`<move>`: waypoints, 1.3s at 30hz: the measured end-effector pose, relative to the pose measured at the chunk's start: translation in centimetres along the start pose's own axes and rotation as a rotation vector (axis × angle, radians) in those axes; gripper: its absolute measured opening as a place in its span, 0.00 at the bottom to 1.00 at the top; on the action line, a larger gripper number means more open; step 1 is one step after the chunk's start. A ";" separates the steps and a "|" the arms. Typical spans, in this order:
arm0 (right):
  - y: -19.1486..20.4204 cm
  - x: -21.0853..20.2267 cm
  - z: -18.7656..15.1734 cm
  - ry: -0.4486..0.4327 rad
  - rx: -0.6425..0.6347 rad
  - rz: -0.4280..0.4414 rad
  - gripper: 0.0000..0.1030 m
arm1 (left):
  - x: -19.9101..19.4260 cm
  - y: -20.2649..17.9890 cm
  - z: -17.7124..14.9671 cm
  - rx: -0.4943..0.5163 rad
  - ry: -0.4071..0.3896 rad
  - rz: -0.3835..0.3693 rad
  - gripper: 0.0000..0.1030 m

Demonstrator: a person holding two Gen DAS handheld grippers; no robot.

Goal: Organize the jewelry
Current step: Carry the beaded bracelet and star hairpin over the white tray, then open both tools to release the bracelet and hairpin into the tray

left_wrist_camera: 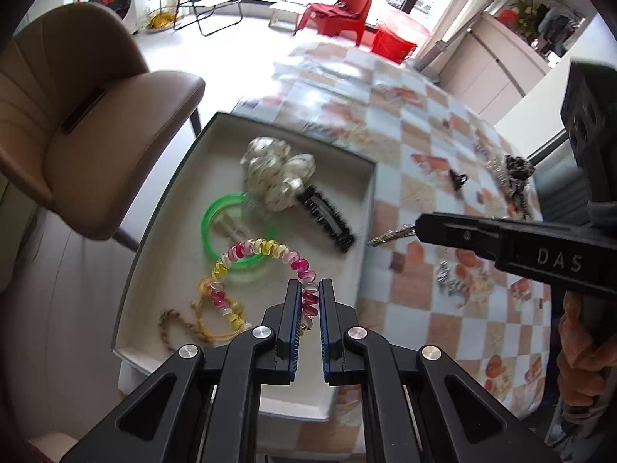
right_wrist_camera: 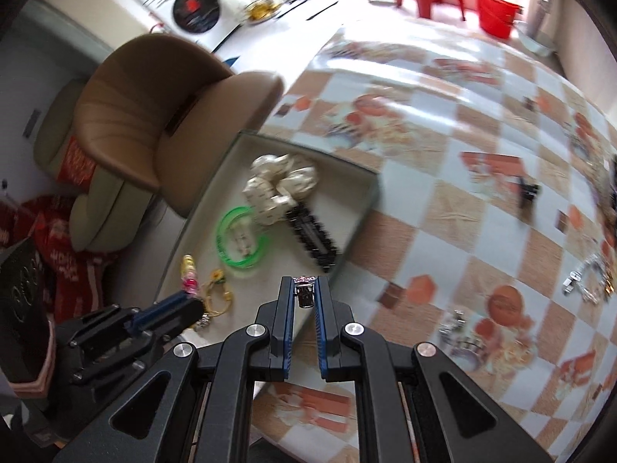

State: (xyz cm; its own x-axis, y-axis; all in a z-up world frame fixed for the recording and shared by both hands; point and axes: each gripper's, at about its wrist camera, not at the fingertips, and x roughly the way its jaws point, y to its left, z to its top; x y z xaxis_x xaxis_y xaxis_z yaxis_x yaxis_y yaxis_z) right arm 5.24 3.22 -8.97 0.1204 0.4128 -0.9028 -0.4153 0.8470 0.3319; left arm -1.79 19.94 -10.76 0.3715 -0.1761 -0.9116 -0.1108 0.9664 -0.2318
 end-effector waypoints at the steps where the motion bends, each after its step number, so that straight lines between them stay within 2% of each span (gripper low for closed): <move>1: 0.5 0.7 0.1 0.017 -0.011 0.007 0.10 | 0.4 0.3 -0.3 -0.004 0.009 0.005 0.11; 8: 1.9 5.8 1.0 0.126 -0.047 0.035 0.10 | 3.8 1.2 -2.4 -0.008 0.082 0.042 0.11; 13: 2.1 9.1 1.4 0.182 -0.065 0.022 0.10 | 6.1 1.4 -3.4 -0.008 0.121 0.075 0.11; 28: 1.3 12.4 4.3 0.188 -0.031 0.012 0.13 | 8.4 1.2 -4.3 -0.009 0.146 0.142 0.11; 39: 0.6 13.7 4.1 0.225 -0.025 -0.005 0.14 | 8.8 1.0 -4.1 -0.025 0.165 0.165 0.12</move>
State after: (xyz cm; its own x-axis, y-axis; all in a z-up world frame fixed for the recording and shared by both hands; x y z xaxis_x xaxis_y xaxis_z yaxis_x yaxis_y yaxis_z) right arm 10.37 10.80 -20.02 -0.0808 0.3212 -0.9436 -0.4374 0.8392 0.3231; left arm -2.38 18.56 -20.38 0.1912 -0.0463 -0.9804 -0.1807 0.9802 -0.0815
